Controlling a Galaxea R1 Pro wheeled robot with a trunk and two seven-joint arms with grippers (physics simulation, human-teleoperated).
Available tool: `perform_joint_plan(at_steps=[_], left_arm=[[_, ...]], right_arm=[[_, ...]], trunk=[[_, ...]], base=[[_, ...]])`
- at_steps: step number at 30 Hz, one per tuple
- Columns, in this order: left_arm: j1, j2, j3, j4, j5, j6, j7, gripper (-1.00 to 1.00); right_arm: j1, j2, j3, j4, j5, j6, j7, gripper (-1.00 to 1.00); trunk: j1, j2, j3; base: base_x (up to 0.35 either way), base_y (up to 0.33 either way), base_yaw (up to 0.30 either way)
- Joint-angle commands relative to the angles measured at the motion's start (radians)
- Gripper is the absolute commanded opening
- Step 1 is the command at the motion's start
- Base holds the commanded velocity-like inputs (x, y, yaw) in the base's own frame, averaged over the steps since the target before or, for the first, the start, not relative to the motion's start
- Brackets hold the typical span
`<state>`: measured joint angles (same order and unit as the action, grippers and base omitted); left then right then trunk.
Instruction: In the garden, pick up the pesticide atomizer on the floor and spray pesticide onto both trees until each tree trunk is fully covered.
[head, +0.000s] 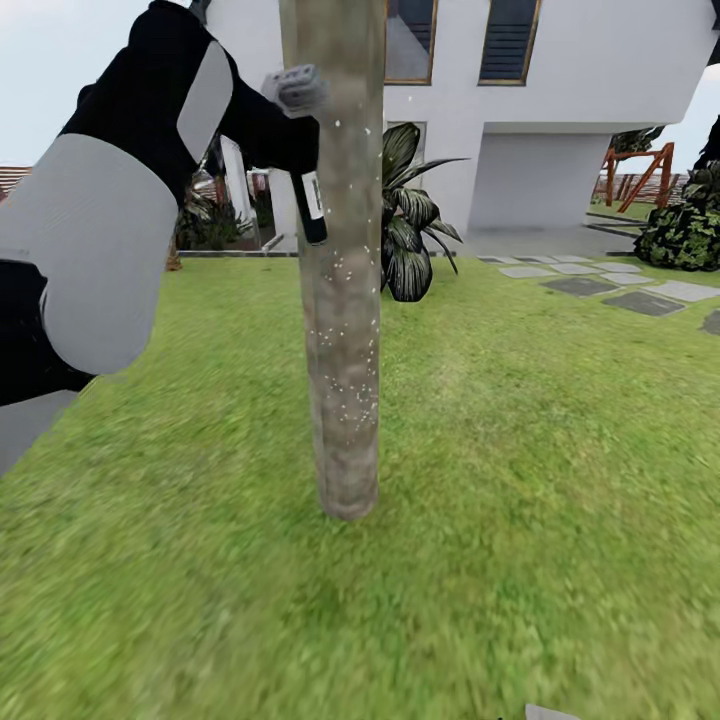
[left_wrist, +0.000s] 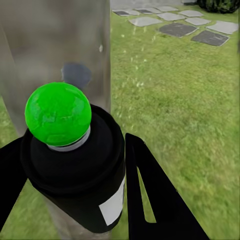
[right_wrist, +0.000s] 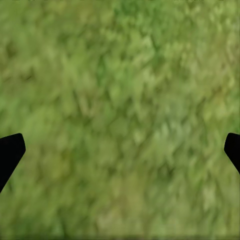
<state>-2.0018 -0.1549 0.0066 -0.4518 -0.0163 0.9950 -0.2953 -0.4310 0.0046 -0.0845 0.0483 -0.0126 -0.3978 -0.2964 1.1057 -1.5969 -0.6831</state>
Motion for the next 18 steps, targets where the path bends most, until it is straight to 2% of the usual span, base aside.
perform_joint_plan(at_steps=[1, 6, 8, 11, 12, 15, 16, 18], left_arm=[[-0.007, 0.000, 0.001, 0.000, -0.002, 0.004, -0.002, -1.00], [-0.017, 0.003, 0.003, 0.012, -0.002, 0.004, -0.002, -1.00], [-0.018, 0.010, 0.007, 0.077, -0.003, 0.002, 0.002, -1.00], [-0.018, 0.061, 0.012, 0.117, -0.003, 0.000, 0.010, -1.00], [-0.018, 0.119, 0.017, 0.136, -0.003, -0.001, 0.012, -1.00], [-0.018, 0.137, 0.017, 0.151, -0.002, -0.002, 0.013, -1.00], [-0.018, 0.138, 0.017, 0.152, -0.002, -0.002, 0.013, -1.00], [-0.018, 0.126, 0.017, 0.220, -0.001, -0.003, 0.014, -1.00]], right_arm=[[-0.002, 0.000, -0.008, 0.004, -0.001, -0.010, 0.002, 1.00], [-0.001, 0.000, -0.008, 0.004, -0.001, -0.009, 0.002, 1.00], [-0.001, 0.000, -0.008, 0.004, -0.001, -0.009, 0.002, 1.00], [-0.001, 0.000, -0.008, 0.004, -0.001, -0.009, 0.002, 1.00], [-0.001, 0.000, -0.008, 0.004, -0.001, -0.009, 0.002, 1.00], [-0.001, 0.000, -0.008, 0.004, -0.001, -0.009, 0.002, 1.00], [-0.001, 0.000, -0.008, 0.004, -0.001, -0.009, 0.002, 1.00], [-0.001, 0.000, -0.008, 0.004, -0.001, -0.009, 0.002, 1.00]], trunk=[[0.000, 0.000, -0.001], [0.000, 0.000, -0.001], [0.000, 0.000, -0.001], [0.000, 0.000, -0.001], [0.000, 0.000, -0.001], [0.000, 0.000, -0.001], [0.000, 0.000, -0.001], [0.000, 0.000, -0.001]], base=[[0.000, 0.000, 0.000], [0.000, 0.000, 0.000], [0.000, 0.000, 0.000], [0.000, 0.000, 0.000], [0.000, 0.000, 0.000], [0.000, 0.000, 0.000], [0.000, 0.000, 0.000], [0.000, 0.000, 0.000]])
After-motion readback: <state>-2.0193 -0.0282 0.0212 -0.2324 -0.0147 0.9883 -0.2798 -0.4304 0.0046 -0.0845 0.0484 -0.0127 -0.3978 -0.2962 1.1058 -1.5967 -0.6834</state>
